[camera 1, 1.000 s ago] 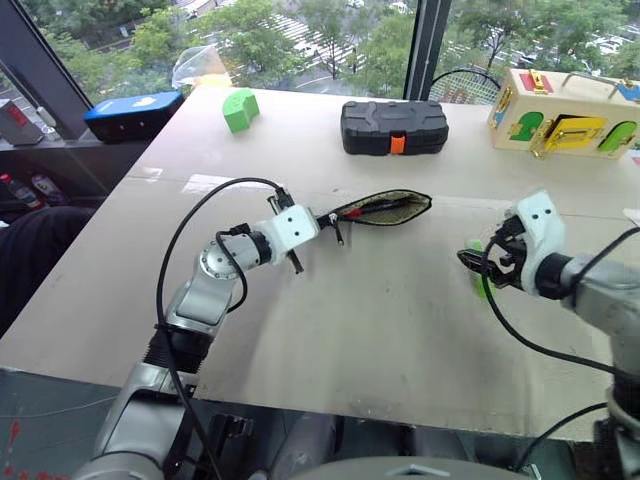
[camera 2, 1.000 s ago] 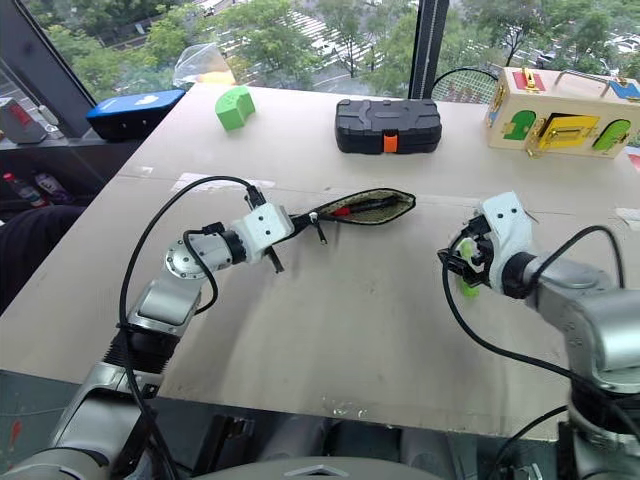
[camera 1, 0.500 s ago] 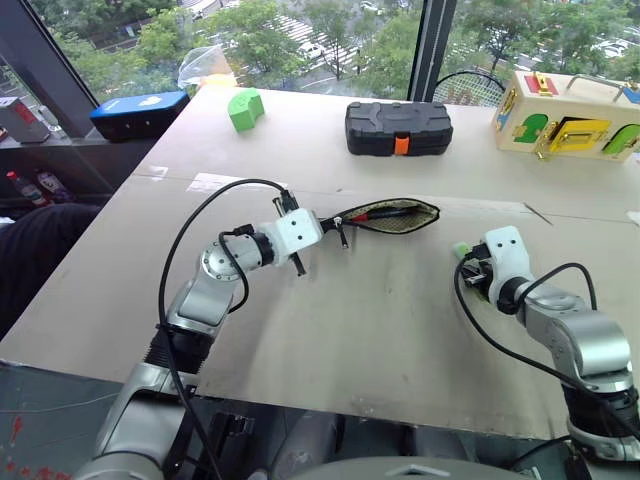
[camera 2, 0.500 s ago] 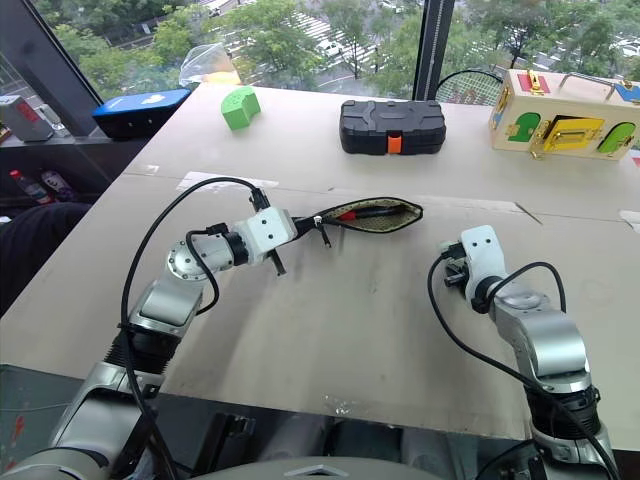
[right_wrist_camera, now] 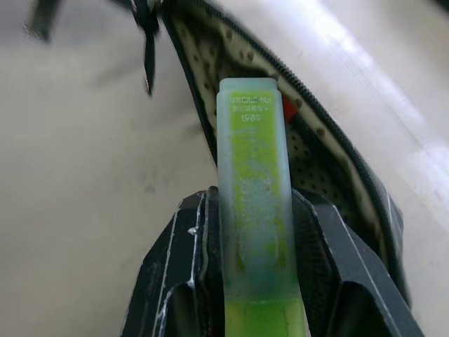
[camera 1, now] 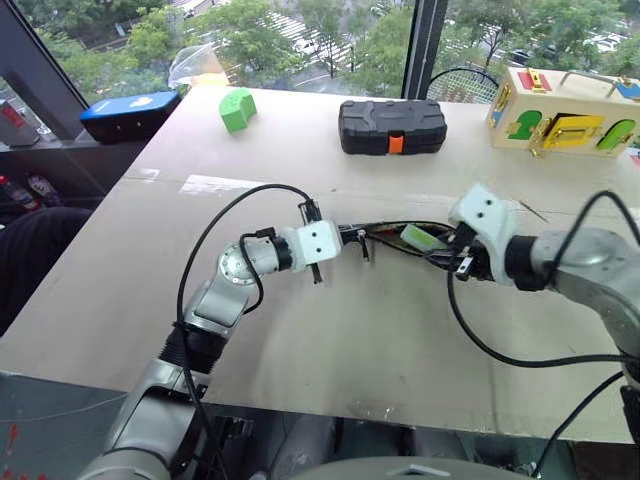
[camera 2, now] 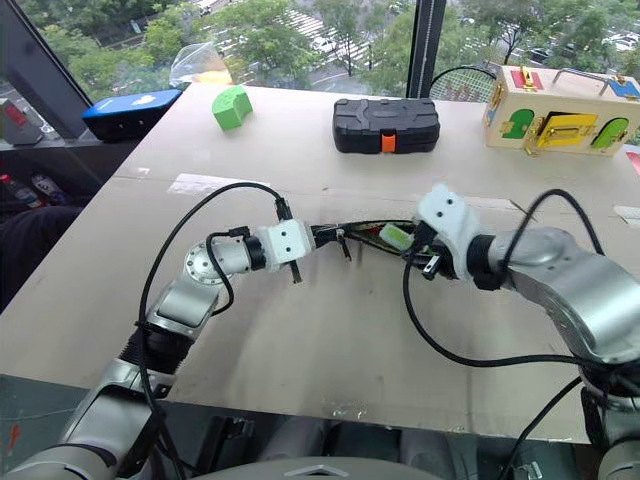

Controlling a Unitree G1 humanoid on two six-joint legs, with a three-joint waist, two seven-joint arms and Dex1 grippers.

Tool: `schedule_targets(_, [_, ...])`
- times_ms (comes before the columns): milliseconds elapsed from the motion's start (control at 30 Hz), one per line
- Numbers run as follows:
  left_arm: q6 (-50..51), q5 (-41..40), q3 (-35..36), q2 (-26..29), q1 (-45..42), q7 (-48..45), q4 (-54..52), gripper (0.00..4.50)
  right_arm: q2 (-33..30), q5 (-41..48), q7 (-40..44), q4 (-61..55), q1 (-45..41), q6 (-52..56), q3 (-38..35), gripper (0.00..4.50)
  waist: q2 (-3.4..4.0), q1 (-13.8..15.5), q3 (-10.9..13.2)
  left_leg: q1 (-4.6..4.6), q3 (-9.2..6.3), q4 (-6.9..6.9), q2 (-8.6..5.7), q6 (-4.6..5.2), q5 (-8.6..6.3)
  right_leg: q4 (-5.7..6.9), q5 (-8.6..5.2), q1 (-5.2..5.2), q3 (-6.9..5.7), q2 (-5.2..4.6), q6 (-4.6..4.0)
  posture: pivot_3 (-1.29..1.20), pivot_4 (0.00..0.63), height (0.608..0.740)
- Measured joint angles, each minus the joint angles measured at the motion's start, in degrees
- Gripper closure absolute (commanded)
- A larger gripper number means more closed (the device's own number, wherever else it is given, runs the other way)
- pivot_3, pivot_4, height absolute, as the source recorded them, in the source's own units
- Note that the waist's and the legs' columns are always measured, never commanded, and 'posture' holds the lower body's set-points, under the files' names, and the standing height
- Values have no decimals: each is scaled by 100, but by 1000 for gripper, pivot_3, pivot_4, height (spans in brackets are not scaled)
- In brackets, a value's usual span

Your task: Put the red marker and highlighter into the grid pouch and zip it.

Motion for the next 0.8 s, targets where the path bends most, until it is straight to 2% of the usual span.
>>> schedule_targets(200, [-150, 38, -108, -54, 19, -16, -10, 4500, 140, -352, 111, 685, -461, -383, 551, 3763, 1, -23, 2, 0, 7, 0, 1, 0, 0, 7, 0, -2, 7, -1, 0, 0, 150, 740])
schedule_targets(300, [-182, 60, -126, -86, 78, -14, -20, 4500, 454, -481, 196, 952, -798, -499, 810, 3763, 0, -71, 1, 1, 6, -1, 2, 0, 0, 7, 0, -4, 7, 0, 0, 0, 150, 740])
schedule_targets(367, [-178, 64, -145, -111, 123, -15, -23, 4500, 516, -577, 369, 1042, -893, -667, 1103, 2680, 1, -64, 2, -3, -2, -1, 1, 0, 0, 5, 0, -7, 1, 0, 0, 0, 150, 740])
schedule_targets(400, [-170, 63, -148, -121, 133, -15, -29, 4500, 516, -599, 433, 1051, -894, -736, 1193, 2400, 1, -54, 2, -5, -6, -1, 0, 0, 0, 4, 0, -7, -2, 0, 0, 0, 150, 740])
schedule_targets(500, [-13, 50, -143, -177, 193, -3, -162, 4500, 468, -673, 507, 1013, -837, -845, 1195, 965, 0, -36, 2, -5, -7, 0, -2, 0, 0, 4, 0, -6, -3, -2, 0, 0, 150, 740])
schedule_targets(533, [34, 40, -142, -184, 200, 0, -180, 4500, 442, -660, 501, 998, -807, -823, 1129, 965, 0, -32, 1, -4, -6, 1, -2, 0, 0, 4, 0, -6, -3, -2, 0, 0, 150, 740])
schedule_targets(567, [167, 5, -105, -211, 226, 18, -222, 4500, 373, -543, 503, 816, -624, -614, 727, 965, 1, -8, 2, -6, -7, 1, -2, 0, 0, 4, 1, -6, -3, -2, 0, 0, 150, 740])
schedule_targets(600, [190, 0, -90, -208, 234, 24, -222, 4500, 348, -504, 503, 769, -599, -563, 639, 965, 1, -8, 2, -4, -6, 1, -2, 0, 0, 4, 0, -6, -2, -1, 0, 0, 150, 740])
schedule_targets(633, [316, -7, -46, -213, 239, 68, -231, 4500, 440, -139, 523, 472, -456, -102, -110, 965, 0, 0, 2, -5, -6, 1, -1, 0, 0, 4, 1, -4, -2, 0, -1, 0, 150, 740])
schedule_targets(667, [349, -6, -34, -210, 242, 77, -230, 4500, 468, -61, 530, 383, -458, -21, -287, 965, 1, 1, 2, -5, -6, 1, -1, 0, 0, 5, 1, -3, -1, 0, -1, 0, 150, 740])
schedule_targets(733, [516, -47, 27, -278, 244, 143, -241, 4500, 770, 555, 611, -228, -414, 656, -1363, 965, 1, 5, 1, -4, -5, -2, 1, 0, 0, 6, 1, -3, 1, 1, -1, 0, 150, 740])
schedule_targets(800, [602, -106, 50, -301, 245, 183, -245, 4500, 952, 952, 600, -882, -349, 1193, -1991, 965, -7, 20, -4, -1, -8, -3, 2, 1, -1, 6, 1, -5, -3, 1, -1, 0, 150, 740])
